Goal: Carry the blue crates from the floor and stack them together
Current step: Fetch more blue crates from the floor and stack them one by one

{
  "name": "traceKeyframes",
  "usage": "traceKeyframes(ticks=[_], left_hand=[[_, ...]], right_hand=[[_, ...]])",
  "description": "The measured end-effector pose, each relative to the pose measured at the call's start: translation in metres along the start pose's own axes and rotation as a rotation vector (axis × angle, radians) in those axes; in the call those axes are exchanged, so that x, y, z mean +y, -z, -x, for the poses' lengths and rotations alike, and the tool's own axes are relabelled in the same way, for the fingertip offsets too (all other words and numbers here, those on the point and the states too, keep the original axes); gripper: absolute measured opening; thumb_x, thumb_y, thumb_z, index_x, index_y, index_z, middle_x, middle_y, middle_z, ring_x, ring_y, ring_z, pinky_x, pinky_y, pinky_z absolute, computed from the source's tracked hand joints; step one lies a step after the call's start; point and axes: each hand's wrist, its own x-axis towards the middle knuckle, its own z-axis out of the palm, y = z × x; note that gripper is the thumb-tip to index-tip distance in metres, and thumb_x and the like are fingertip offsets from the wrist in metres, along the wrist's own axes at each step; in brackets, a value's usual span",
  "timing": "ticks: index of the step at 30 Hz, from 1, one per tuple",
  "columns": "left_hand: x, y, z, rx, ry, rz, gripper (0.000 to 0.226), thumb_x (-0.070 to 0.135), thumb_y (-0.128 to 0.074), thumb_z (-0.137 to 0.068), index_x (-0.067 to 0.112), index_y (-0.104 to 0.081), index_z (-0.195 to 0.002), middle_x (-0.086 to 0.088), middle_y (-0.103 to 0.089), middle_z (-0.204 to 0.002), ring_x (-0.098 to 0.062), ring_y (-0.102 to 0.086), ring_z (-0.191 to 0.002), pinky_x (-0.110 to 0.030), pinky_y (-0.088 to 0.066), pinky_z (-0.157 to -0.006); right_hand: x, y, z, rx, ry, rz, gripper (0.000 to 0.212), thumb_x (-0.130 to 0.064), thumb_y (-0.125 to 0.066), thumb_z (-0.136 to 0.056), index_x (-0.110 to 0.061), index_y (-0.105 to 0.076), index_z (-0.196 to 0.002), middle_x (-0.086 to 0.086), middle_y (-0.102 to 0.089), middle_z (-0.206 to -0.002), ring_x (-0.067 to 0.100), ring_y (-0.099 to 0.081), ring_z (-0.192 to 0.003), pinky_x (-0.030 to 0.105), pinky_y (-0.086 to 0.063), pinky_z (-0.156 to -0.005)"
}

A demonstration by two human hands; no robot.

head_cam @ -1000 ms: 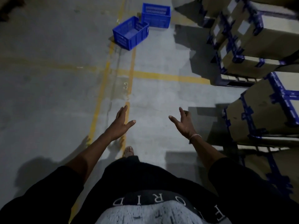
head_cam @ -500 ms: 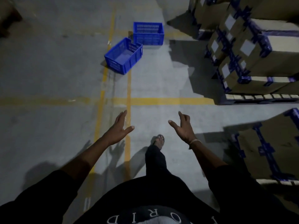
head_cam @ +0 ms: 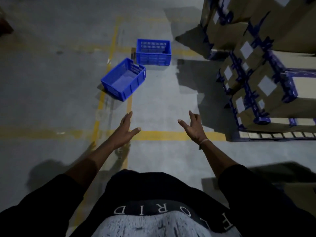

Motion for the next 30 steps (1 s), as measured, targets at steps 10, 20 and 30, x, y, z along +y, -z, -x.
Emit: traceKeyframes(ticks=[10, 20, 30], left_hand=[[0.031, 0.046, -0.228, -0.026, 0.016, 0.030, 0.090, 0.056, -0.060, -0.094, 0.046, 0.002, -0.158, 0.014, 0.005, -0.169, -0.015, -0.019, -0.154, -0.046, -0.029, -0.121], [0.046, 0.150, -0.469, -0.081, 0.030, -0.094, 0.093, 0.055, -0.059, -0.095, 0.029, 0.001, -0.162, 0.009, 0.001, -0.169, -0.012, -0.008, -0.155, -0.039, -0.018, -0.124], [0.075, 0.225, -0.673, -0.062, 0.080, -0.082, 0.095, 0.059, -0.060, -0.092, 0.030, -0.002, -0.161, 0.007, -0.005, -0.169, -0.015, -0.013, -0.154, -0.044, -0.022, -0.123]], right_hand=[[-0.035, 0.026, -0.219, -0.023, -0.018, 0.071, 0.092, -0.068, -0.058, -0.084, -0.018, -0.027, -0.154, -0.002, -0.025, -0.152, 0.024, -0.035, -0.140, 0.041, -0.034, -0.115], [-0.106, 0.027, -0.456, -0.032, -0.088, 0.061, 0.094, -0.070, -0.058, -0.083, -0.017, -0.027, -0.154, -0.003, -0.026, -0.151, 0.024, -0.035, -0.139, 0.039, -0.033, -0.115], [-0.168, 0.032, -0.675, -0.079, -0.101, 0.085, 0.086, -0.059, -0.062, -0.088, -0.014, -0.029, -0.154, 0.007, -0.029, -0.154, 0.024, -0.032, -0.143, 0.031, -0.026, -0.114]])
